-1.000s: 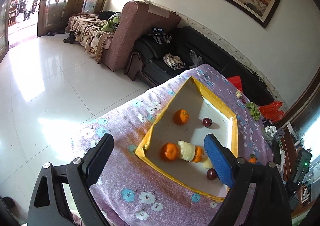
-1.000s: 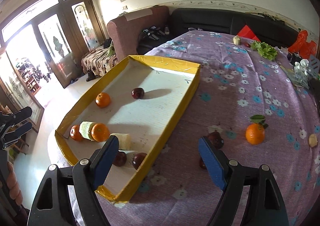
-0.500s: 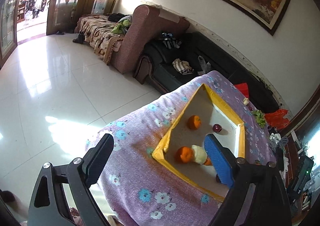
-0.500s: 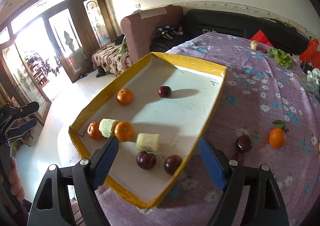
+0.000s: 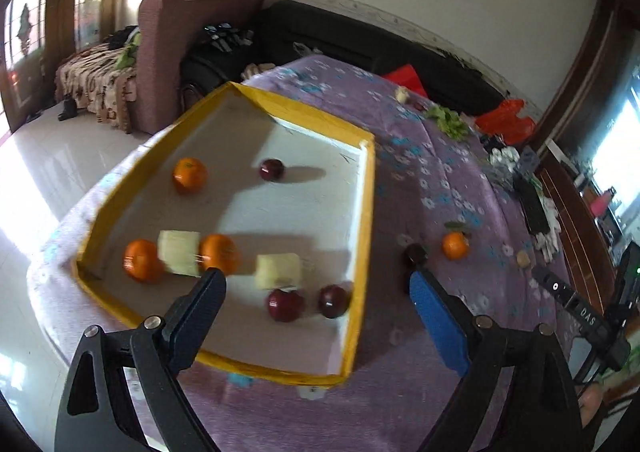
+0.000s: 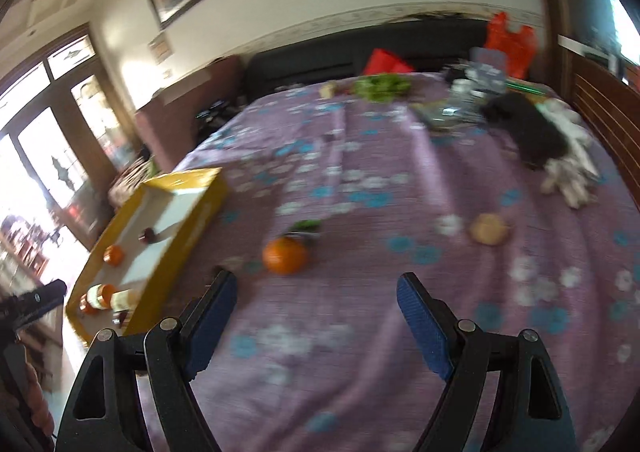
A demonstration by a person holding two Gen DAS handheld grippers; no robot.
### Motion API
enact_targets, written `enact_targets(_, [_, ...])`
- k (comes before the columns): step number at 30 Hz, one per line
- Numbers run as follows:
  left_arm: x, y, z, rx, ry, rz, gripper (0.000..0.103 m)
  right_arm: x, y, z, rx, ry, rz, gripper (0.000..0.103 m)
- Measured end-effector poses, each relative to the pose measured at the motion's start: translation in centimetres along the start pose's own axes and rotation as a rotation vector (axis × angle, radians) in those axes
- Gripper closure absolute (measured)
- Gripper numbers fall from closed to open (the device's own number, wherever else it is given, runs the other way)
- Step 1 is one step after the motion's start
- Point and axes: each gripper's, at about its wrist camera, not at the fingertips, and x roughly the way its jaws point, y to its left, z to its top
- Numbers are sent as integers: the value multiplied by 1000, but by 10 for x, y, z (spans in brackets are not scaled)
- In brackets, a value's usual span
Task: Organize fruits
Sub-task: 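Move both open tools over the remaining fruits on the cloth, then grasp a leafy mandarin orange with the left tool while the right grasps a pale yellow cube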
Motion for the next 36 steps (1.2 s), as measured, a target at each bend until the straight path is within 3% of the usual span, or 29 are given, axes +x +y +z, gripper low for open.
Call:
enact_targets(3, [24,-41,-7,106,52,-47,10,-5,-37,2,49,9,-54,17])
enact_targets(5, [35,-62,-9,164,69,-94,14,-3,-51,4,87,26,-41,17])
enact_targets(8, [44,-81,-12,233,97,-107,35,3,-59,15,106,19,-34,19])
enact_targets(10, [47,-87,-13,253,118,-118,47,4,-75,30,127,-31,-121,19])
enact_targets(14, [51,-103,-6,298,125,-123,47,26,-107,41,170,-4,-198,23])
enact_targets(17, [64,-127,1,352,119,-108,39,50,-114,42,157,43,-218,31])
enact_targets(23, [111,-165,10,465,118,-76,39,80,-113,36,100,98,-268,50])
enact_targets(27, [140,-172,15,452,156,-76,39,82,-110,33,68,89,-302,68])
enact_targets(34, [167,-180,15,440,205,-98,39,77,-116,33,104,70,-271,71])
enact_targets(35, [169,-181,14,444,213,-95,41,76,-116,33,109,65,-268,71])
enact_targets(36, [171,-182,12,447,217,-92,59,75,-117,33,112,59,-265,71])
